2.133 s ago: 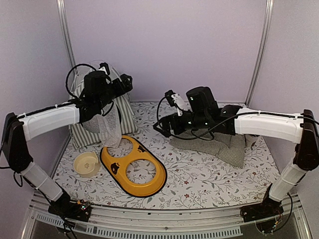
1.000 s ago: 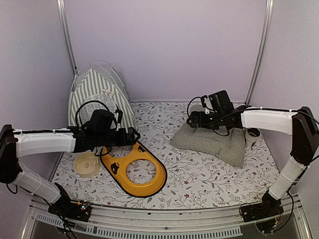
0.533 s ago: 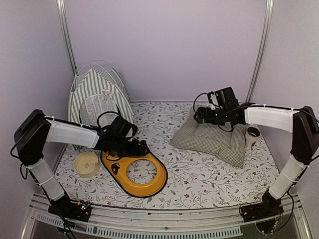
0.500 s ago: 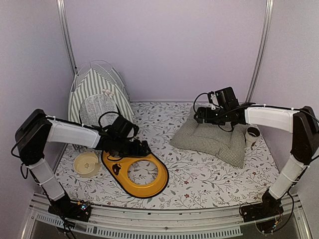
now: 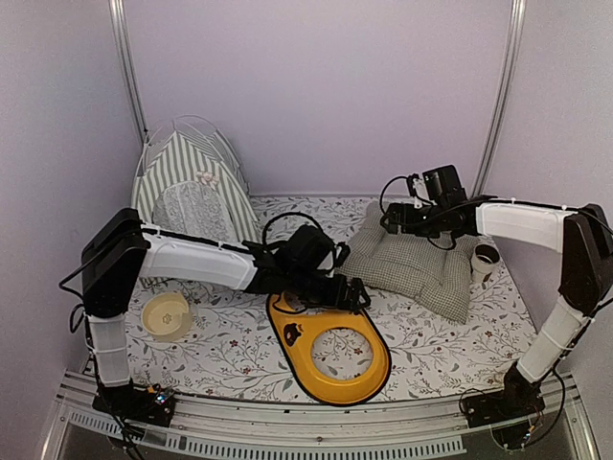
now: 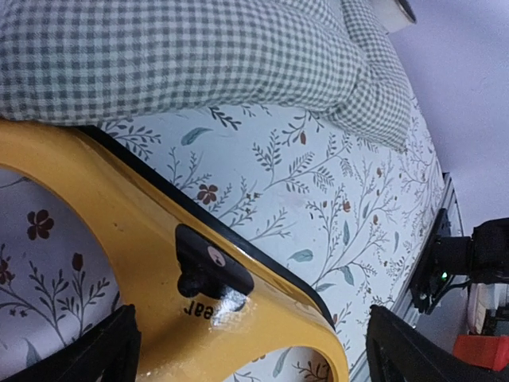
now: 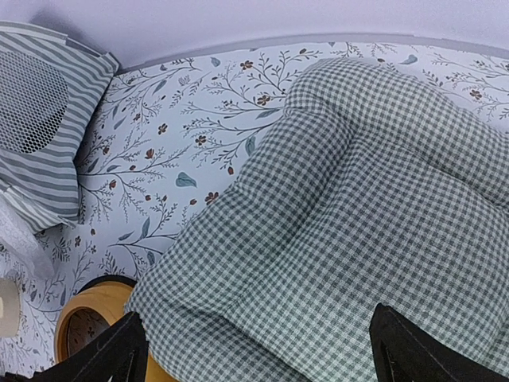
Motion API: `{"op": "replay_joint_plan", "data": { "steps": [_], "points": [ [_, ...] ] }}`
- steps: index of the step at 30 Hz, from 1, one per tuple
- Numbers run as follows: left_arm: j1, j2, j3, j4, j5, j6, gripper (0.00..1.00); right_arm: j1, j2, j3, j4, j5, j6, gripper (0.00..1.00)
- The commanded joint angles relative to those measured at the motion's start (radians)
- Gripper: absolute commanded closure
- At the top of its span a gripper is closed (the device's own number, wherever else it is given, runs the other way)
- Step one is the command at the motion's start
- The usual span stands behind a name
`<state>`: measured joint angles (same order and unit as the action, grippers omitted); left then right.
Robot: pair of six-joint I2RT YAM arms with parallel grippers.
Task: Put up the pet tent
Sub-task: Move the pet food container to the center of the board, then pick up the cushion from the center of the board.
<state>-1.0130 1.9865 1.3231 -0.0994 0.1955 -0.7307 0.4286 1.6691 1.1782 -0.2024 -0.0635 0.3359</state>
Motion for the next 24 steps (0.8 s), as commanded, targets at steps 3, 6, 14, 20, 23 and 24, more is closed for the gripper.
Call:
{"op": "replay_joint_plan", "data": {
  "steps": [3,6,14,20,23,24],
  "points": [
    [-0.001,-0.132,-0.029,0.008,-0.016,0.036,0.01,-0.007,0.057,0.024,-0.021,-0.009,-0.012,0.01],
    [0.024,-0.213,-0.082,-0.012,-0.048,0.048,0.01,-0.007,0.101,0.069,-0.040,0.009,-0.011,0.01],
    [0.135,-0.396,-0.211,-0.051,-0.103,0.093,0.01,-0.006,0.189,0.080,-0.101,0.189,-0.008,0.01],
    [0.224,-0.445,-0.220,-0.048,-0.070,0.148,0.01,-0.002,0.317,0.099,-0.107,0.169,-0.002,0.00],
    [0.260,-0.449,-0.203,-0.045,-0.057,0.169,0.01,0.014,0.352,0.139,-0.095,0.099,-0.015,0.16],
    [0.271,-0.449,-0.197,-0.042,-0.053,0.174,0.01,0.021,0.353,0.160,-0.093,0.076,-0.022,0.27]
  ]
}}
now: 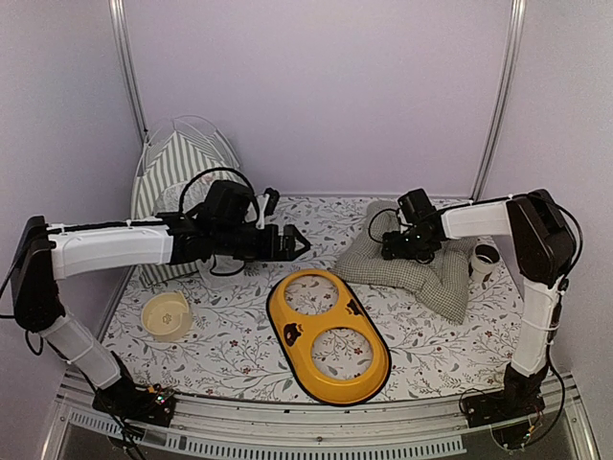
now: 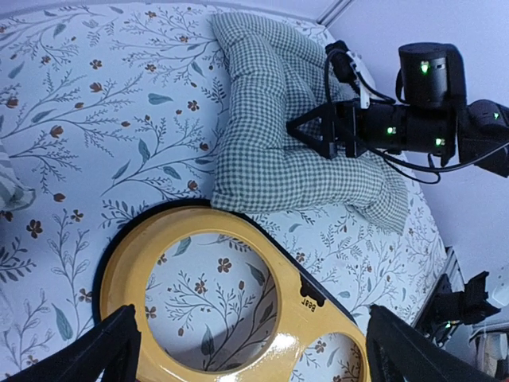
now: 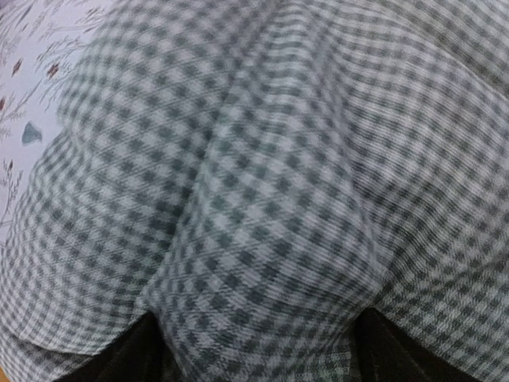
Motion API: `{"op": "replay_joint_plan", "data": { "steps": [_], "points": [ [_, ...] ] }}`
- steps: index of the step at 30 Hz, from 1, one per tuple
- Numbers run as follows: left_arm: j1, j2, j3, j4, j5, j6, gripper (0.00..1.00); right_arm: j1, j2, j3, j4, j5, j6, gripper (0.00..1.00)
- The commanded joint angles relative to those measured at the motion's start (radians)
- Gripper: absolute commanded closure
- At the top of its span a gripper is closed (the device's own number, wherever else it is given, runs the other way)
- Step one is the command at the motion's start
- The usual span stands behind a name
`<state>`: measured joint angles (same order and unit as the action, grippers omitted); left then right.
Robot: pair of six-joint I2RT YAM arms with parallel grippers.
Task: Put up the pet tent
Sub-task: Pick up the cushion from the center of the board, then place the cushion near the pet food container.
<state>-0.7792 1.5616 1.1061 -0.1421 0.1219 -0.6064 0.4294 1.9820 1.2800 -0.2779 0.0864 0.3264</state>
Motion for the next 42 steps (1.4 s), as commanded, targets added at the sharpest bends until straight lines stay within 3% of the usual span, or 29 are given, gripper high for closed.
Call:
{"op": "replay_joint_plan", "data": {
  "steps": [1,3,5,8,13,19,31,34,35,39,42],
  "points": [
    [0.049,-0.025,0.026,0.003,0.026,0.055,0.01,0.026,0.041,0.079,-0.019,-0.094,-0.024,0.40],
    [0.079,-0.026,0.035,0.008,0.040,0.056,0.01,0.037,0.029,0.136,-0.035,-0.135,-0.038,0.66],
    [0.099,-0.028,0.041,0.009,0.047,0.059,0.01,0.048,-0.003,0.175,-0.049,-0.159,-0.055,0.85],
    [0.127,-0.032,0.053,0.007,0.053,0.068,0.01,0.062,-0.075,0.204,-0.053,-0.218,-0.069,1.00],
    [0.159,-0.031,0.088,-0.012,0.052,0.083,0.01,0.138,-0.185,0.208,-0.103,-0.248,-0.081,1.00],
    [0.169,-0.022,0.116,-0.025,0.057,0.091,0.02,0.235,-0.305,0.101,-0.105,-0.223,-0.044,1.00],
    [0.167,-0.032,0.017,-0.022,0.049,0.064,0.07,0.396,-0.385,-0.061,-0.117,-0.171,0.039,0.97],
    [0.167,-0.038,-0.013,-0.008,0.054,0.058,0.09,0.417,-0.412,-0.109,-0.136,-0.181,0.051,0.85],
    [0.167,-0.037,-0.019,-0.006,0.060,0.058,0.09,0.423,-0.434,-0.133,-0.126,-0.196,0.054,0.70],
    [0.167,-0.033,-0.046,-0.020,0.046,0.058,0.10,0.421,-0.522,-0.176,-0.116,-0.158,0.043,0.26],
    [0.167,-0.041,-0.078,-0.015,0.035,0.051,0.09,0.360,-0.572,-0.187,-0.117,-0.130,0.024,0.06]
  ]
}}
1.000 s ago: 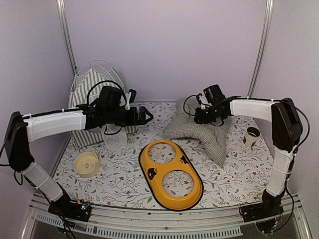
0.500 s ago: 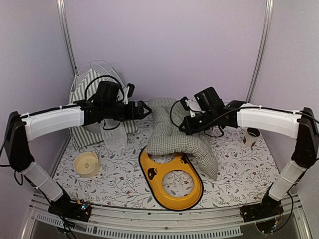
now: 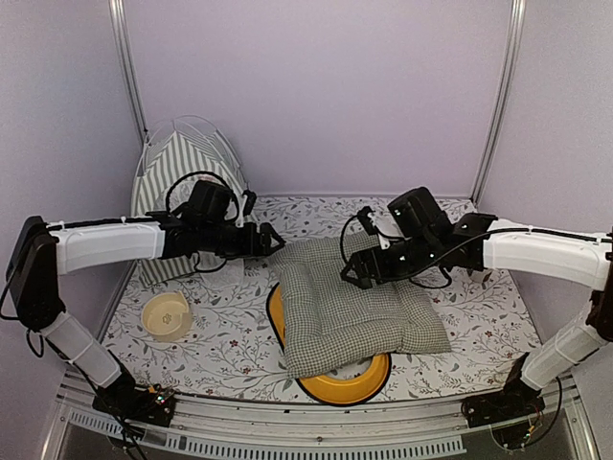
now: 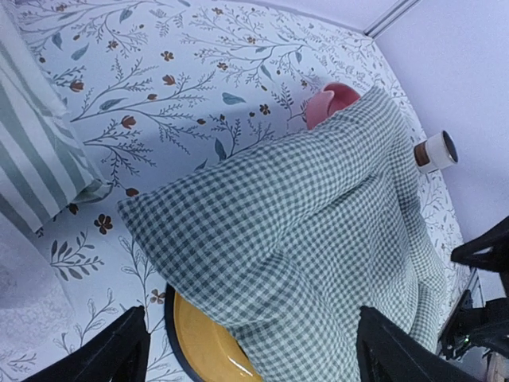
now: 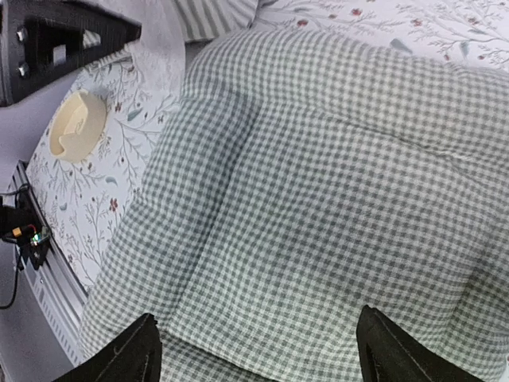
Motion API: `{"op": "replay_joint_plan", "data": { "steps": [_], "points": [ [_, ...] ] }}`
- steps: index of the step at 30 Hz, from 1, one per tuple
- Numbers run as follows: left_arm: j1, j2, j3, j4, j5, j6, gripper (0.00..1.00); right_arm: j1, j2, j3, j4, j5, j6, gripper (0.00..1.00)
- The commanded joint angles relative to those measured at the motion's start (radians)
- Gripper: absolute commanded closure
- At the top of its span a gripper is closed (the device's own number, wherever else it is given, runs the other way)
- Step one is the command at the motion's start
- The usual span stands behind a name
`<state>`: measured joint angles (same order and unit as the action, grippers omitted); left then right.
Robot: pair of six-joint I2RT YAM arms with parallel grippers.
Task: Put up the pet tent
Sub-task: Place the cushion near the pet food container, then adjust the cushion on the pet food container.
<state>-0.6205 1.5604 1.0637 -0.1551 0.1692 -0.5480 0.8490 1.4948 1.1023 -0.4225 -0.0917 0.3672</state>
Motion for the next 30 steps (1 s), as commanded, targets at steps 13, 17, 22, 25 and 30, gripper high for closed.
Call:
{"op": "replay_joint_plan", "data": {
  "steps": [13,17,22,25,30],
  "points": [
    [0.004,0.007,-0.113,0.086,0.063,-0.072,0.08,-0.437,-0.116,-0.190,0.321,-0.104,0.026,0.01],
    [-0.007,0.060,-0.110,0.127,0.093,-0.084,0.10,-0.508,-0.070,-0.226,0.421,-0.165,0.037,0.01],
    [-0.035,0.146,-0.049,0.145,0.108,-0.090,0.13,-0.566,0.055,-0.226,0.523,-0.238,0.035,0.10],
    [-0.046,0.191,-0.019,0.142,0.087,-0.089,0.16,-0.587,0.147,-0.194,0.530,-0.284,0.033,0.16],
    [-0.068,0.247,0.018,0.161,0.099,-0.087,0.20,-0.588,0.233,-0.158,0.556,-0.358,0.033,0.21]
  ]
}}
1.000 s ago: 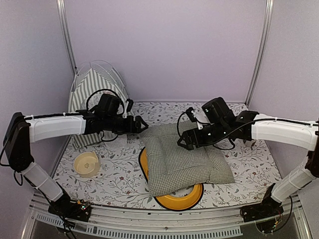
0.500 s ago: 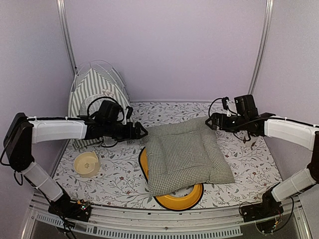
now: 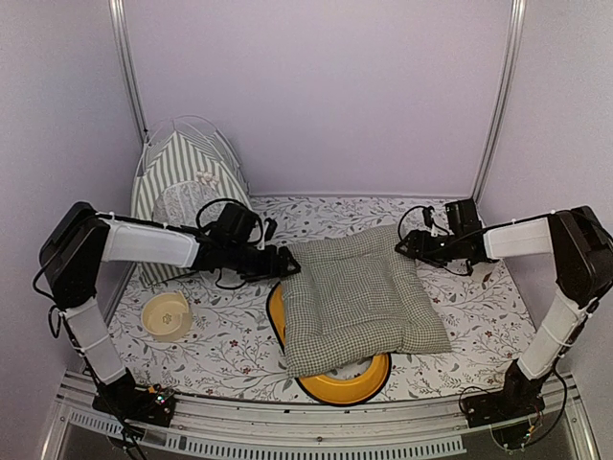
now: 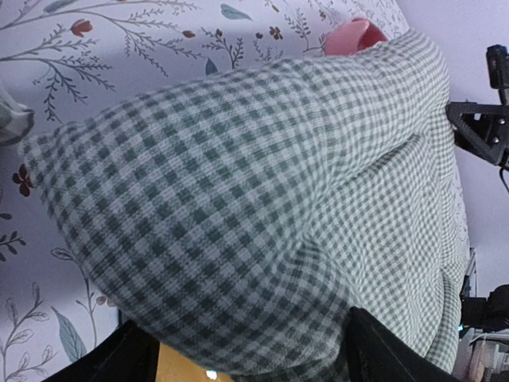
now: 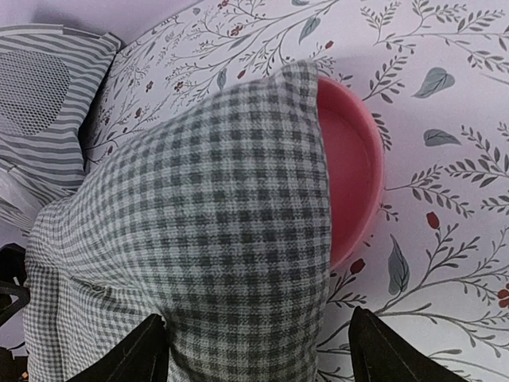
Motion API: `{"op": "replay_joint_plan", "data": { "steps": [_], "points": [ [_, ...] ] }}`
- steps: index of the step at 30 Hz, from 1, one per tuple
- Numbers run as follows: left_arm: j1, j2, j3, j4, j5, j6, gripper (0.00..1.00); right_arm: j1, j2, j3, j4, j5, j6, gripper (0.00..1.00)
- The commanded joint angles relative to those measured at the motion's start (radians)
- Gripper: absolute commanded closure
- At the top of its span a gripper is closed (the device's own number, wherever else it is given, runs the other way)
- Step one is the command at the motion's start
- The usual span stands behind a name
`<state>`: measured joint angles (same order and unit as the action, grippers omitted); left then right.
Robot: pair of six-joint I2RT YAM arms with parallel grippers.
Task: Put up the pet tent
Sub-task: Adjust the cushion on the pet food container.
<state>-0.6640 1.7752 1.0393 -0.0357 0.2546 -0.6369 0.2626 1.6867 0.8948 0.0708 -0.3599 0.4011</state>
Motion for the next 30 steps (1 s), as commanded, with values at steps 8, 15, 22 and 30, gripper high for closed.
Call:
{"op": "replay_joint_plan", "data": {
  "steps": [8,15,22,30],
  "points": [
    [-0.072,0.074,0.106,0.058,0.066,0.015,0.81,0.018,0.045,0.128,0.039,-0.259,0.039,0.89],
    [-0.154,-0.021,0.110,0.105,0.083,-0.025,1.00,0.203,-0.040,0.277,-0.161,-0.167,-0.016,1.00],
    [-0.186,-0.050,0.061,0.267,0.079,-0.161,1.00,0.446,-0.034,0.287,-0.139,-0.030,0.001,0.93],
    [-0.186,0.020,0.070,0.287,0.072,-0.269,1.00,0.500,-0.030,0.127,0.072,-0.093,0.044,0.65]
  ]
}}
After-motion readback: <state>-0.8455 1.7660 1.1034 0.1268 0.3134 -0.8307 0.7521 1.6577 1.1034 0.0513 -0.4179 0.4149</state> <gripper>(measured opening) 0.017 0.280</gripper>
